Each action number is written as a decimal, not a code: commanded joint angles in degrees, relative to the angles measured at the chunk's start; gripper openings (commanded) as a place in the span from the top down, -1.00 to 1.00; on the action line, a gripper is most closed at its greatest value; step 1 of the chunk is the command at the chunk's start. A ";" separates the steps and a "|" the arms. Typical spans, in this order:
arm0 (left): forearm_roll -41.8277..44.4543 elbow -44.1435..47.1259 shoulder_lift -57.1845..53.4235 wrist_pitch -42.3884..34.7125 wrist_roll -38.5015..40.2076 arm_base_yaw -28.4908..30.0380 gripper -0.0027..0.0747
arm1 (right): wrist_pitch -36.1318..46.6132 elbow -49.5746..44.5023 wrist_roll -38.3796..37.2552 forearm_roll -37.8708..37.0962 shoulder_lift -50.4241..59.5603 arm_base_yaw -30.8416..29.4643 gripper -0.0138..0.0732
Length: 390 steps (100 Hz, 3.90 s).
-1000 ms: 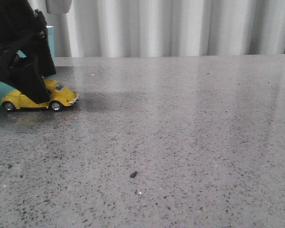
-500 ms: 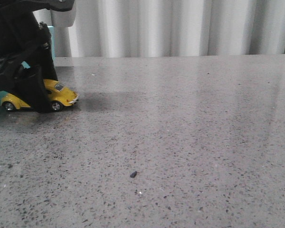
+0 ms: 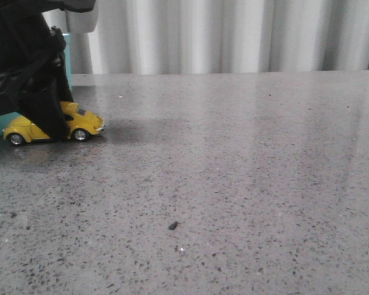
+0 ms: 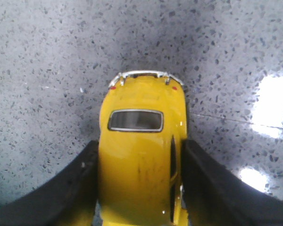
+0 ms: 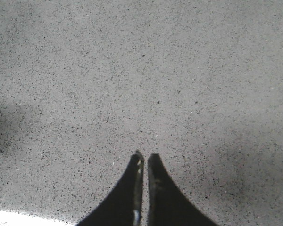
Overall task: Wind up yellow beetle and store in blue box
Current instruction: 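Close the left gripper on the car and lift it, then carry the car over the light-blue box and lower it inside, then open the left gripper to release the car in the box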
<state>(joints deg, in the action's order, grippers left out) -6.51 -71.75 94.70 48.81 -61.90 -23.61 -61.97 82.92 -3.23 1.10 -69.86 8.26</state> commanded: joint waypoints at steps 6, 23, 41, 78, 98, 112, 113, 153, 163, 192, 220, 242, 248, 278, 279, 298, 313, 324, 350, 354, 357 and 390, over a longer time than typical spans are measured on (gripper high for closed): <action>-1.96 -3.64 -2.22 1.30 0.23 -0.84 0.56 | 2.77 1.40 0.28 0.15 1.67 -0.05 0.82; -4.46 -9.75 -2.22 4.26 0.76 -1.44 0.56 | 2.77 1.40 0.28 0.15 1.67 -0.05 0.82; -4.76 -18.66 -2.22 10.59 1.67 -2.43 0.56 | 2.77 1.40 0.28 0.15 1.67 -0.05 0.82; 15.52 -36.95 -3.40 23.96 19.96 -1.59 0.56 | 2.77 1.40 0.28 0.15 1.67 -0.05 0.82; 18.30 -37.06 -6.54 23.96 26.78 4.34 0.56 | 2.77 1.40 0.28 0.15 1.67 -0.05 0.82; 17.47 -37.06 -7.18 23.96 34.83 10.92 0.56 | 2.77 1.40 0.28 0.15 1.67 -0.05 0.82; 17.30 -37.06 -7.18 23.96 35.14 11.61 0.56 | 2.77 1.40 0.28 0.15 1.67 -0.05 0.82; 3.73 -30.12 -5.56 20.30 37.34 25.05 0.56 | 3.38 1.40 0.28 0.15 1.67 -0.05 0.82; 3.49 -27.84 -4.15 20.30 37.34 25.05 0.56 | 3.38 1.40 0.28 0.15 1.67 -0.05 0.82; 0.25 -26.54 2.52 20.54 37.34 25.05 0.56 | 3.28 1.40 0.28 0.15 1.67 -0.05 0.82; 0.25 -26.43 7.18 21.11 37.34 25.05 0.56 | 3.17 1.40 0.28 0.15 1.67 -0.05 0.82; 0.25 -26.43 8.54 22.21 37.34 25.05 0.56 | 3.05 1.40 0.28 0.15 1.67 -0.05 0.82; 0.25 -26.43 8.54 22.21 37.34 25.05 0.56 | 3.05 1.40 0.28 0.15 1.67 -0.05 0.82; -0.33 -26.43 8.54 22.99 37.34 25.05 0.27 | 3.05 1.40 0.31 0.15 1.67 -0.05 0.82; -0.33 -26.43 8.54 22.98 37.34 25.05 0.25 | 3.05 1.40 0.31 0.15 1.67 -0.05 0.82; -0.33 -26.43 8.54 22.36 37.34 25.05 0.03 | 2.66 1.40 0.71 0.15 1.67 -0.05 0.82; -0.33 -26.43 8.54 23.10 37.34 25.05 0.03 | 2.37 1.40 0.71 0.15 1.67 -0.05 0.82; -1.29 -26.43 8.54 23.21 37.34 25.05 0.03 | 2.11 1.40 0.71 0.15 1.67 -0.05 0.82; -1.85 -26.43 7.67 23.24 39.32 25.05 0.22 | 1.99 1.37 0.80 -0.39 1.79 -0.05 0.82; -1.97 -26.43 6.96 22.66 39.29 25.05 0.35 | 1.99 1.26 0.80 -0.59 1.89 -0.05 0.82; -1.95 -26.43 6.47 21.96 39.29 25.05 0.50 | 1.99 1.27 0.80 -0.59 2.16 -0.05 0.82; -2.89 -26.43 -2.46 16.99 39.29 25.05 0.99 | 10.25 -8.50 0.80 -6.56 9.87 -0.05 0.82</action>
<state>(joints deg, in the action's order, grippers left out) -8.00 -96.69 97.39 68.19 -23.27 1.43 -57.92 76.11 -2.98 -2.56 -63.38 8.26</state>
